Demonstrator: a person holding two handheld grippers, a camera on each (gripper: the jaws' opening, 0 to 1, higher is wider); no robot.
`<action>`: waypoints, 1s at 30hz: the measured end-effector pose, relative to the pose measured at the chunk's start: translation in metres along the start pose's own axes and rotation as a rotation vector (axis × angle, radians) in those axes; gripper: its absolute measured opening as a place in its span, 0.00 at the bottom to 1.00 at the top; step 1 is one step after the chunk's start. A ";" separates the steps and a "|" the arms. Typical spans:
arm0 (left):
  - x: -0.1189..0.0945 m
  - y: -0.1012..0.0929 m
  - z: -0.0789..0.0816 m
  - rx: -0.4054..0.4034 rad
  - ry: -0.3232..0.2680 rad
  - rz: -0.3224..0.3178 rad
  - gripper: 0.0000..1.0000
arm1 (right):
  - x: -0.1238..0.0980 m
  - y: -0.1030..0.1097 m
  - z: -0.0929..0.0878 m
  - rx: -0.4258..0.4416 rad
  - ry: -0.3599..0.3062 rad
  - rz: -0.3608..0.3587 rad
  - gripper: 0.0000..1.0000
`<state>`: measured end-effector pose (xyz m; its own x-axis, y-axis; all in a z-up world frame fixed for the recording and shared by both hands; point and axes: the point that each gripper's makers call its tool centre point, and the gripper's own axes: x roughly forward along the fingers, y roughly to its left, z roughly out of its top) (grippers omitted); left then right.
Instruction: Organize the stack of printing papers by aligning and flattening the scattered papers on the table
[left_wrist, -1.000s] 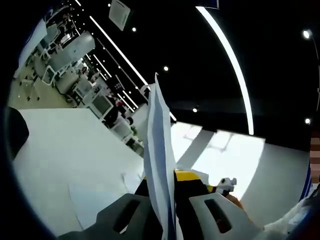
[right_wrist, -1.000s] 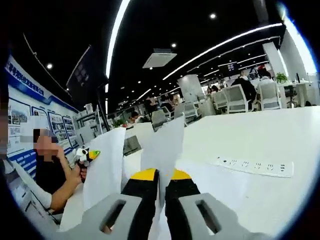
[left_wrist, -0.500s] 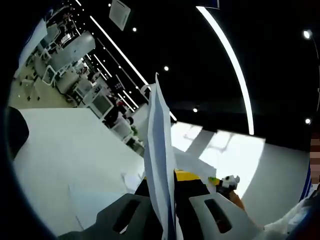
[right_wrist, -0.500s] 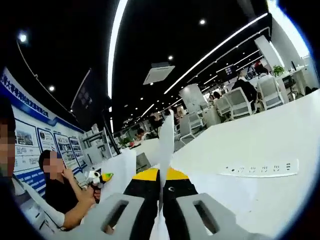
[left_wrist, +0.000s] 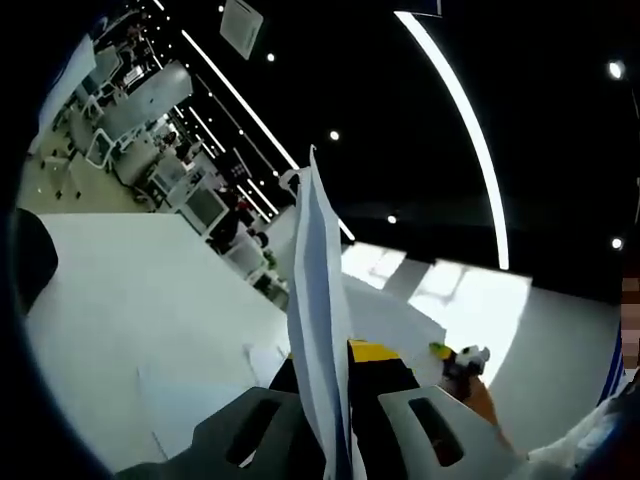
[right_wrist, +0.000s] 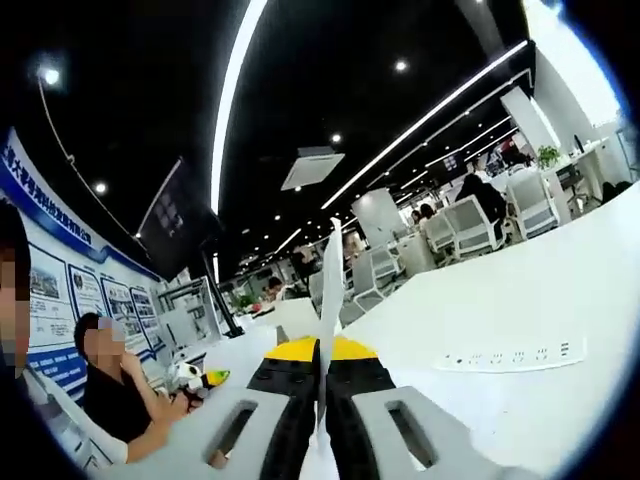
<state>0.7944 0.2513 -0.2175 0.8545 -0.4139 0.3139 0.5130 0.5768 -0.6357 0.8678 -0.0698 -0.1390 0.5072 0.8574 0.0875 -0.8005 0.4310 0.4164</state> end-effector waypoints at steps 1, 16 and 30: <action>0.000 0.000 0.000 0.001 0.001 0.000 0.06 | 0.000 0.000 0.001 0.000 -0.003 -0.003 0.00; 0.002 0.004 -0.002 -0.004 0.010 0.009 0.06 | -0.004 0.012 0.024 0.003 -0.084 -0.027 0.00; 0.002 0.005 -0.005 -0.006 0.017 0.015 0.06 | -0.008 0.032 0.044 -0.036 -0.140 -0.013 0.00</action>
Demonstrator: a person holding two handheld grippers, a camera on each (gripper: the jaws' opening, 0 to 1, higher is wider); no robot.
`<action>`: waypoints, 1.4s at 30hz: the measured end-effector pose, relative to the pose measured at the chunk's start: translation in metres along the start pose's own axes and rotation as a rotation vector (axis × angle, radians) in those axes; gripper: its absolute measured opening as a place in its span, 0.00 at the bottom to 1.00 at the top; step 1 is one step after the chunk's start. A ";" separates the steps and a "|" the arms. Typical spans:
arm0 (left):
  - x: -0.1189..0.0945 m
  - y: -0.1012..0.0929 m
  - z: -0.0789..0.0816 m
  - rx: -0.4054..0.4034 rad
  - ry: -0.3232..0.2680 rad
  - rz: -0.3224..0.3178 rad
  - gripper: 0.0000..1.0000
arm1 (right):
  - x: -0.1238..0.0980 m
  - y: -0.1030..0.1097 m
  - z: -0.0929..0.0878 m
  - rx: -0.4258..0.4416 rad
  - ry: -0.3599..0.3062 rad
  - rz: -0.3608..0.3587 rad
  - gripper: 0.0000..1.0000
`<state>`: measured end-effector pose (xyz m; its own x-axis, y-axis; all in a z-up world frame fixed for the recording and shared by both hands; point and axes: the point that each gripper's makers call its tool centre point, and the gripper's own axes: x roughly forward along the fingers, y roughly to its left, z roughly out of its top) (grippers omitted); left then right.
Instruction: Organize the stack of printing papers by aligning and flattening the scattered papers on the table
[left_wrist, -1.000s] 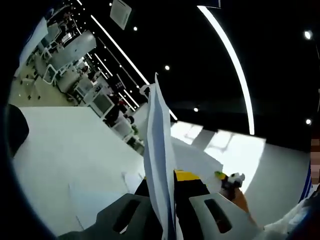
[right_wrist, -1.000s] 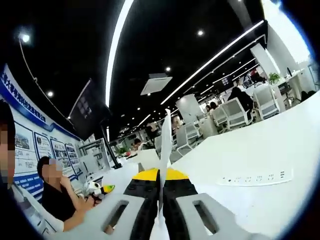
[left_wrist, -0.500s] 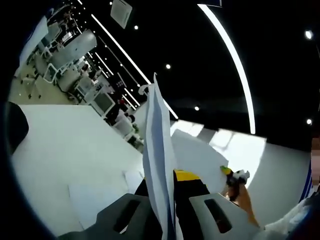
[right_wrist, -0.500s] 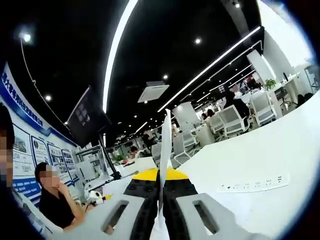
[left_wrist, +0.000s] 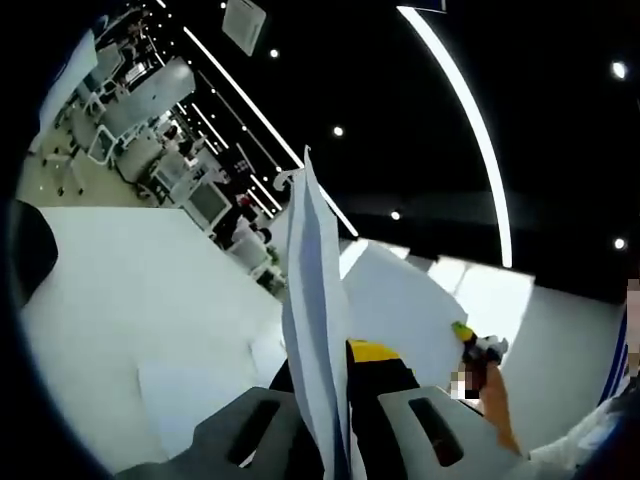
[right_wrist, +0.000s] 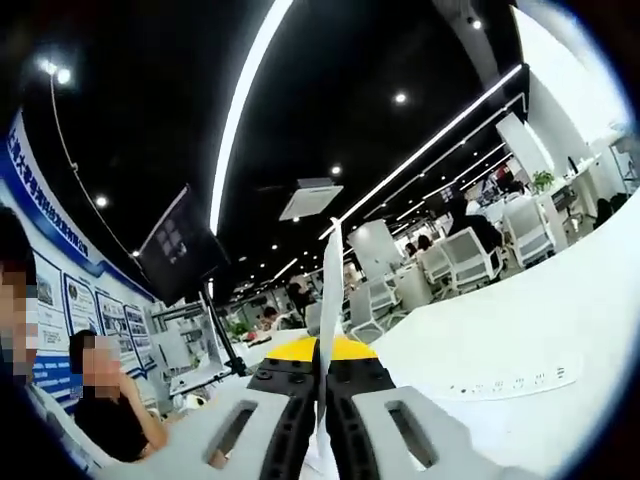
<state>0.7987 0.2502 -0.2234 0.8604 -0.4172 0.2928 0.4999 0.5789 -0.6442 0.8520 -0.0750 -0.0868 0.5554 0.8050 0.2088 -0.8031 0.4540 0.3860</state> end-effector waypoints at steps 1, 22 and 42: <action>0.000 0.000 0.000 0.000 0.000 0.000 0.06 | 0.000 0.001 0.001 -0.003 -0.003 0.001 0.00; 0.001 0.003 -0.003 0.002 0.010 0.007 0.06 | 0.005 0.013 0.011 0.008 -0.044 -0.008 0.00; 0.001 0.003 -0.007 0.003 0.018 0.022 0.06 | 0.018 0.032 0.017 0.169 -0.114 0.089 0.00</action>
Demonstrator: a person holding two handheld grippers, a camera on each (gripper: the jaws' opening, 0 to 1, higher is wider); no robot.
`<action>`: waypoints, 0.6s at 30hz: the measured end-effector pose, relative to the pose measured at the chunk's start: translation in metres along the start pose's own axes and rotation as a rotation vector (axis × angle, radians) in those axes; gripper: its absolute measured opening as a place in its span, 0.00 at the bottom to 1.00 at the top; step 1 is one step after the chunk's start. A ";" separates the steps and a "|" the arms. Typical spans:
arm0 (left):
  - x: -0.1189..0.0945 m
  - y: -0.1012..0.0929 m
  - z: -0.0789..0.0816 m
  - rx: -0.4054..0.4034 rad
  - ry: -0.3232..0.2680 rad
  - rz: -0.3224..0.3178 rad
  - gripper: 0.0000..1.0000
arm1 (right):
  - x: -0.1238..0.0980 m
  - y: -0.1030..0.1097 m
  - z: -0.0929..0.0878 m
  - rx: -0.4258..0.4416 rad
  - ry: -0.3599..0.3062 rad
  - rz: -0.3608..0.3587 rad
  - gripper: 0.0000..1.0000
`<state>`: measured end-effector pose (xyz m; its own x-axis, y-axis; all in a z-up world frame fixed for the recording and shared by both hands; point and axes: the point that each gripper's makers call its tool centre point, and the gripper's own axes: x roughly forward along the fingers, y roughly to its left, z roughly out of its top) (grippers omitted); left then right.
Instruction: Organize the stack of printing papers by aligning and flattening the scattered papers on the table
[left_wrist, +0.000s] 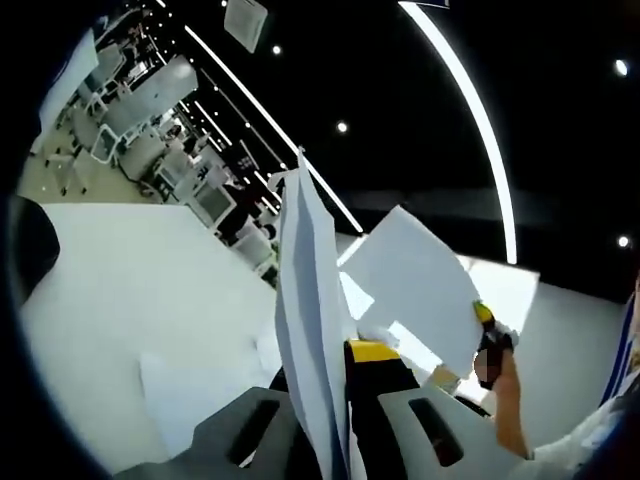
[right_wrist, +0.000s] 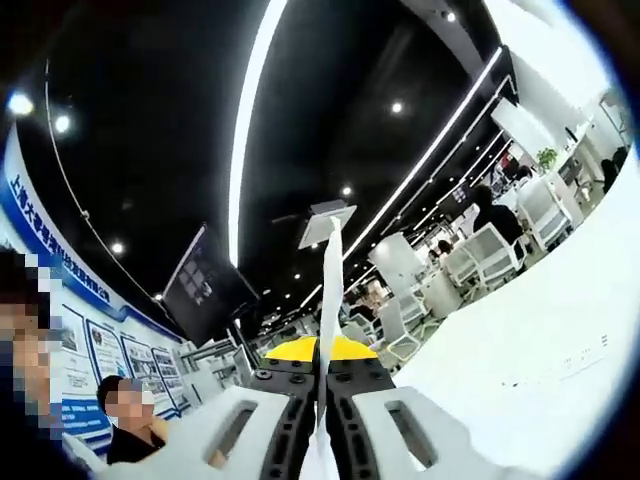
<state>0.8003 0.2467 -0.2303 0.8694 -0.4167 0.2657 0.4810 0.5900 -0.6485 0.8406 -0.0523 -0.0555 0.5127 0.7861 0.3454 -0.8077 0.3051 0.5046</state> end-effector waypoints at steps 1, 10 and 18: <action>0.000 0.000 0.000 0.000 0.000 0.000 0.06 | 0.000 0.000 -0.001 0.004 -0.001 -0.002 0.00; 0.001 0.002 -0.003 0.001 0.009 0.008 0.06 | 0.002 -0.002 -0.002 0.119 -0.044 0.021 0.00; 0.001 0.004 -0.003 0.002 0.010 0.014 0.06 | 0.013 0.002 -0.008 0.237 -0.039 0.090 0.00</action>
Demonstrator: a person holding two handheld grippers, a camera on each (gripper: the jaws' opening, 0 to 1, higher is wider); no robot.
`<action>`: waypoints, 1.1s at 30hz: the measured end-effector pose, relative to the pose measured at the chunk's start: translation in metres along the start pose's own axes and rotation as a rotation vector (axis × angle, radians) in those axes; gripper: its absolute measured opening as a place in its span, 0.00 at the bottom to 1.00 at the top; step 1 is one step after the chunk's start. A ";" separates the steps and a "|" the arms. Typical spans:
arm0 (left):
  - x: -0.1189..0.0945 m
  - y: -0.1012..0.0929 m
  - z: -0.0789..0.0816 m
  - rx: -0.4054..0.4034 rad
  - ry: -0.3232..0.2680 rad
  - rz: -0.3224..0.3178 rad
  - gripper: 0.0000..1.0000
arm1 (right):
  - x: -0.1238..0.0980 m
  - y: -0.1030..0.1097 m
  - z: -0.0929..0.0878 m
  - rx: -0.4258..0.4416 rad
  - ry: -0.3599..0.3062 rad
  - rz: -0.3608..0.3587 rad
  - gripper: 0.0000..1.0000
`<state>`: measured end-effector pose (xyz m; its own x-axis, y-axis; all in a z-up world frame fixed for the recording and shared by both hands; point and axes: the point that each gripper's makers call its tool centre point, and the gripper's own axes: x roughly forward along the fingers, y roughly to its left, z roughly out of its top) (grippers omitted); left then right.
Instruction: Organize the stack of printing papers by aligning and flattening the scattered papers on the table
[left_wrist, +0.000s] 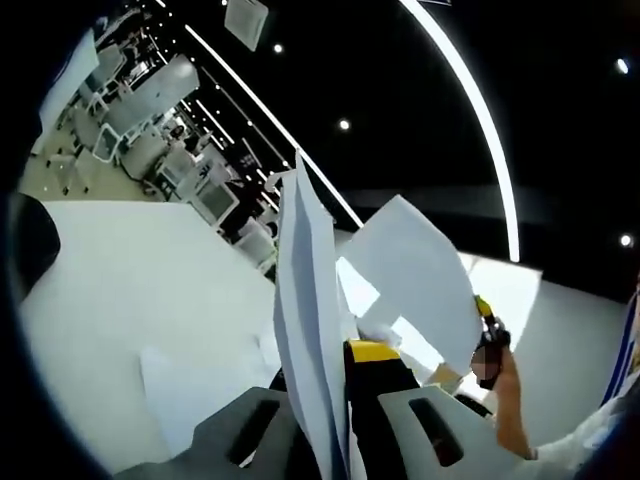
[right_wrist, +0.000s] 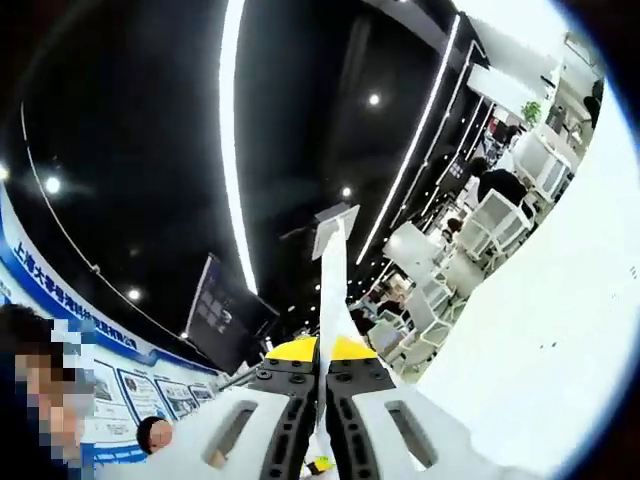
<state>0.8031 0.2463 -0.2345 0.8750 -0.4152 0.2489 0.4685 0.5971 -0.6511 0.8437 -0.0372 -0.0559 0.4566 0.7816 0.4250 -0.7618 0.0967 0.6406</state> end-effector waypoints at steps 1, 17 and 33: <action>0.000 0.000 0.000 0.001 0.000 0.001 0.06 | 0.001 0.001 -0.001 0.004 0.005 0.004 0.00; 0.002 0.013 0.003 -0.062 -0.025 0.018 0.06 | 0.005 0.008 -0.020 0.170 0.016 0.076 0.00; 0.044 -0.008 0.005 -0.181 -0.082 -0.022 0.06 | -0.001 -0.010 -0.029 0.225 0.028 0.020 0.00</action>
<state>0.8388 0.2271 -0.2147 0.8754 -0.3646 0.3172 0.4644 0.4528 -0.7611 0.8371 -0.0210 -0.0813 0.4272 0.7992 0.4229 -0.6474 -0.0562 0.7601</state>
